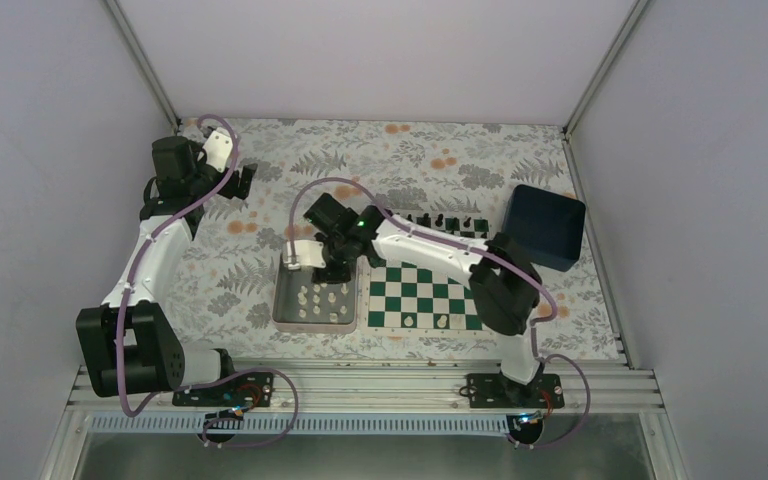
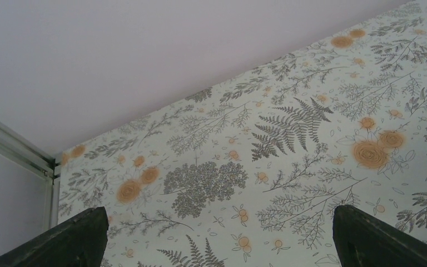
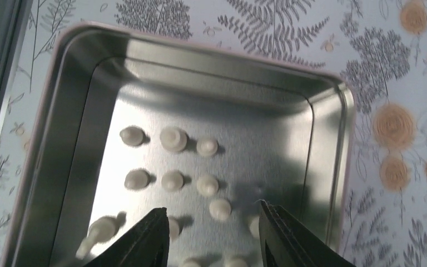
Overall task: Set up the chess pieces on the board
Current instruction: Pick up the chess piece from the storage box.
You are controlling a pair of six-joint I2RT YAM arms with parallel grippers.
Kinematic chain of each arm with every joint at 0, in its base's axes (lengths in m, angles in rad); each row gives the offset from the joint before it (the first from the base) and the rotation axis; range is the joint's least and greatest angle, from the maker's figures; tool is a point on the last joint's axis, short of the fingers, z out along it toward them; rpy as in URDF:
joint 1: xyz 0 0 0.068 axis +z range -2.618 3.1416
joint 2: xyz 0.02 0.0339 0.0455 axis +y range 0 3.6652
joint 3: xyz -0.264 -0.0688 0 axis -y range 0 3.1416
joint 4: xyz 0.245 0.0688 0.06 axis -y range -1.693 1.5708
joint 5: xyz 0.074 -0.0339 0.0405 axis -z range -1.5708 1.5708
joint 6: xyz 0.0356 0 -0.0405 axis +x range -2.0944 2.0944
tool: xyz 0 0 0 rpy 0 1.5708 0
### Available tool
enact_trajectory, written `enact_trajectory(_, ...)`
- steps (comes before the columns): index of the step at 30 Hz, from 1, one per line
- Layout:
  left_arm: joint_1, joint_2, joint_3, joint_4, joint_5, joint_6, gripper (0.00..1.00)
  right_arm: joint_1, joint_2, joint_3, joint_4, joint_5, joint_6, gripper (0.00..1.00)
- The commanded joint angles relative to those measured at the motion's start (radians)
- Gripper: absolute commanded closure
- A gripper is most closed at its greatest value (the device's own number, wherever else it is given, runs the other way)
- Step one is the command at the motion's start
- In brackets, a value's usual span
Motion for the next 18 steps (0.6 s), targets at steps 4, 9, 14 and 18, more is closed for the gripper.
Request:
enact_trajectory(4, 0.004, -0.018, 0.011, 0.009, 0.025, -0.009, 0.00, 0.070, 0.120, 0.117, 0.026, -0.020, 0.005, 0.60)
enact_trajectory(9, 0.004, -0.018, 0.007, 0.014, 0.026, -0.007, 0.00, 0.085, 0.171, 0.150, 0.007, -0.048, -0.001, 0.62)
enact_trajectory(14, 0.004, -0.017, 0.004, 0.012, 0.035, -0.006, 0.00, 0.092, 0.202, 0.156, -0.003, -0.044, -0.006, 0.65)
enact_trajectory(18, 0.004, -0.018, 0.002, 0.016, 0.036, -0.004, 0.00, 0.093, 0.217, 0.151, -0.002, -0.028, -0.010, 0.67)
